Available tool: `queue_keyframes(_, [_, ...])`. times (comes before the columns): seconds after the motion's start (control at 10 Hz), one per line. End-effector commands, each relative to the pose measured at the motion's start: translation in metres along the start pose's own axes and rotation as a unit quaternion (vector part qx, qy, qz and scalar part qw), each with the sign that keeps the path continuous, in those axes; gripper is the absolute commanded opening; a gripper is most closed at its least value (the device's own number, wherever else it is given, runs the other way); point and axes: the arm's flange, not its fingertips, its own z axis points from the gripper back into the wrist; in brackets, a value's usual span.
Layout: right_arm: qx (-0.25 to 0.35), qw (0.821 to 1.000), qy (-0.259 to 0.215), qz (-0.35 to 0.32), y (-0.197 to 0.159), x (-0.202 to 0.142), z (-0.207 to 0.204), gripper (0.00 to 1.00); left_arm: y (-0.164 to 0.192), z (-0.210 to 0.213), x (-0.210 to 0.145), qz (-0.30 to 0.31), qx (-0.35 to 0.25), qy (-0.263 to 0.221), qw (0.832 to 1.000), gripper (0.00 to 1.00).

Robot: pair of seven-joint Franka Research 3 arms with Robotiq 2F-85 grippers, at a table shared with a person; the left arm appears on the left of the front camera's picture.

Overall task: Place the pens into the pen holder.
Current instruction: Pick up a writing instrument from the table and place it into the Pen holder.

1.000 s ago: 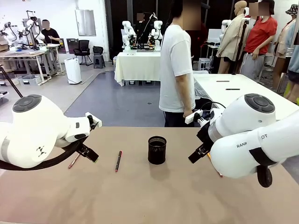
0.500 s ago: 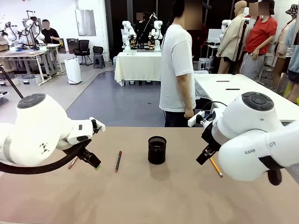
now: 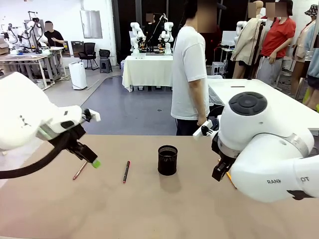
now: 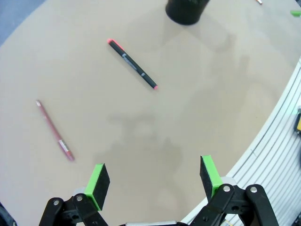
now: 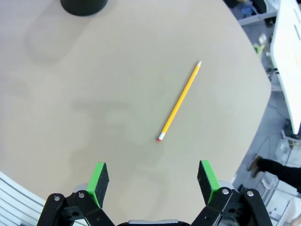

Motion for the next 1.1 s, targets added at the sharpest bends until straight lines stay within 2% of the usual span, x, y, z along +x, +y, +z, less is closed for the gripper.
queue_keyframes(0.0, [0.002, 1.0, -0.011, 0.003, -0.009, -0.003, -0.004, 1.0, 0.011, 0.005, -0.008, -0.022, 0.008, -0.023, 0.999, 1.0])
queue_keyframes(0.1, [0.002, 1.0, -0.011, 0.003, -0.009, -0.003, -0.004, 1.0, 0.0, 0.0, 0.0, 0.0, 0.0, 0.0, 1.0, 1.0])
queue_keyframes(0.7, [0.008, 1.0, -0.001, -0.008, -0.009, -0.002, -0.002, 1.0, 0.0, 0.0, 0.001, -0.009, 0.006, 0.004, 1.0, 1.0])
queue_keyframes(0.8, [0.074, 0.994, -0.026, -0.073, -0.022, 0.006, -0.001, 1.0, -0.003, -0.002, 0.007, -0.023, 0.001, 0.004, 1.0, 1.0])
queue_keyframes(0.9, [0.141, 0.983, -0.047, -0.105, -0.034, 0.011, 0.002, 1.0, -0.004, 0.001, 0.01, -0.035, -0.006, 0.001, 0.999, 1.0])
queue_keyframes(1.0, [0.176, 0.976, -0.055, -0.119, -0.044, 0.014, 0.006, 1.0, -0.007, 0.006, 0.013, -0.053, -0.023, -0.01, 0.998, 1.0])
